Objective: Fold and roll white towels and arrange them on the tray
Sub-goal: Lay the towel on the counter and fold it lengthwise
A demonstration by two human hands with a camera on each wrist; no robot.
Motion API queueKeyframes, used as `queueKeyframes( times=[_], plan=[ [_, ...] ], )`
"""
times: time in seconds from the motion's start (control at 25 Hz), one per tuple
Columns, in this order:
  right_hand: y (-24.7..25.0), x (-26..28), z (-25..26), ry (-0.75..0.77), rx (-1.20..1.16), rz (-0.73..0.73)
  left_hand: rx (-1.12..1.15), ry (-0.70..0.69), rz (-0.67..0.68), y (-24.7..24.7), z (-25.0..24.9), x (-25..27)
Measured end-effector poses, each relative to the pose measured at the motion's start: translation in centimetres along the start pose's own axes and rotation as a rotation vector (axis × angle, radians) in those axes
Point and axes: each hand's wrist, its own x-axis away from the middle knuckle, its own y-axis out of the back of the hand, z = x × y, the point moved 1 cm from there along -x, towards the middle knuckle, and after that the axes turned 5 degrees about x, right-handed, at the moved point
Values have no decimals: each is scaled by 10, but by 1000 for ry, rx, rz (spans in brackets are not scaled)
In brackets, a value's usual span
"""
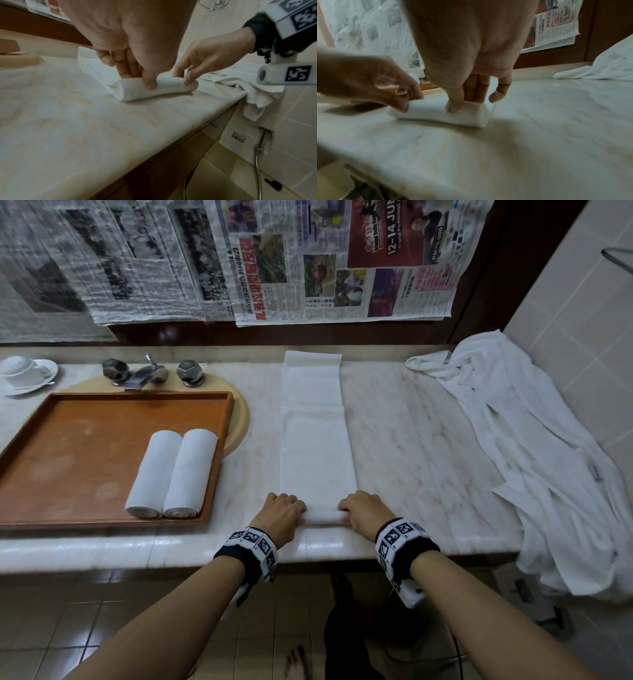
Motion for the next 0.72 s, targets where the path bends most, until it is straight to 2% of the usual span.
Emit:
queueKeyframes(
  times=[0.08,0.2,0.32,0.48,0.56,0.64,0.72],
  plan=[
    [6,-1,-4,-47,-166,28,82,-1,4,6,2,0],
    [8,-2,-10,-96,-305,-39,122,66,40,12,4,-8],
    [6,-6,-8,-110,-202,-93,139,146,56,15,-2,-15],
    [-7,-10,7,-53,-123,-236,191,162,-70,10,-10,-13],
    [-17,-6,16,12,-117,-303,172,177,-95,7,-14,-11],
    [-21,-2,18,15,-152,-353,159,187,-112,5,-19,-8],
    [-23,-1,15,14,-154,-309,187,172,-120,3,-20,-4]
  ],
)
